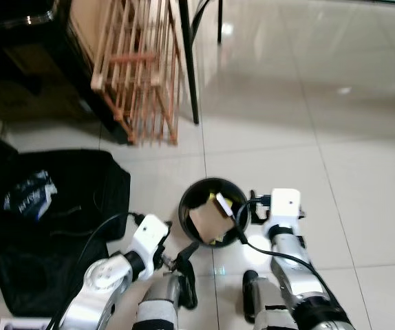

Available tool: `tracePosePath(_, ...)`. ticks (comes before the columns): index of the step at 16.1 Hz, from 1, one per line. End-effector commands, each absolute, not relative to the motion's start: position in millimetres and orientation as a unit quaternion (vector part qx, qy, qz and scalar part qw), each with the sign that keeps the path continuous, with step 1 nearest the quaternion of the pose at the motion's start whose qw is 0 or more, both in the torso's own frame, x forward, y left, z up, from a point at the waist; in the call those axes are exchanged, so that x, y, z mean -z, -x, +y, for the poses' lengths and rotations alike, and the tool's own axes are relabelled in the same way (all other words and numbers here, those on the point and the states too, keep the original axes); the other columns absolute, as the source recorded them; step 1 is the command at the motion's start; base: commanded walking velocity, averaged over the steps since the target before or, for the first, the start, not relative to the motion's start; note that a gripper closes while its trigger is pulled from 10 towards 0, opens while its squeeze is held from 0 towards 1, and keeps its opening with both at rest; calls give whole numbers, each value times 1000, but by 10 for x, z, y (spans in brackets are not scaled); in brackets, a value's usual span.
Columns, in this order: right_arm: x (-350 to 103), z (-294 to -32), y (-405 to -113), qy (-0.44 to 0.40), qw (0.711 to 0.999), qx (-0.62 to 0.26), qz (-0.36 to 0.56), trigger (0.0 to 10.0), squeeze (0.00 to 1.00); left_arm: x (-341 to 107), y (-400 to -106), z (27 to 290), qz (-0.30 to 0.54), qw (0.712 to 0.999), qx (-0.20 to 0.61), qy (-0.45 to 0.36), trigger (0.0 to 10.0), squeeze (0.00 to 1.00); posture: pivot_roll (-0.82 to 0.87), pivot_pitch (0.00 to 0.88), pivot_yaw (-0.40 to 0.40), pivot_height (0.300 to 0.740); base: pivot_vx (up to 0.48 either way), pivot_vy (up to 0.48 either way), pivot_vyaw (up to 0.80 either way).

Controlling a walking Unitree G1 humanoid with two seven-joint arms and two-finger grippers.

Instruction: Picking trash to rubbish bin

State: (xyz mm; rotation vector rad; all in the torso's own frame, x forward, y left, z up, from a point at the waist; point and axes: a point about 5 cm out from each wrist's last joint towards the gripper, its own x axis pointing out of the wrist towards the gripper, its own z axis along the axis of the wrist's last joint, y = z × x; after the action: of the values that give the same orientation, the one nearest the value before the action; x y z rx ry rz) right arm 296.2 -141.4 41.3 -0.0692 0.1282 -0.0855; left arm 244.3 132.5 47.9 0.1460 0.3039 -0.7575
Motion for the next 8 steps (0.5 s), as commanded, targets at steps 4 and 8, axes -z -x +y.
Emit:
tracePosePath(4, -568, -1596, -2899, 56, 995, 80, 33, 10000, 0, -555, -2612, 1208, 117, 927, 351, -64, 10000, 0, -11, 170, 119, 740, 0, 0, 0)
tracePosePath(8, -848, -1820, -2910, 70, 990, 120, -8, 10000, 0, -775, -2821, 1003, 65, 941, 330, -37, 10000, 0, -47, 115, 109, 740, 0, 0, 0)
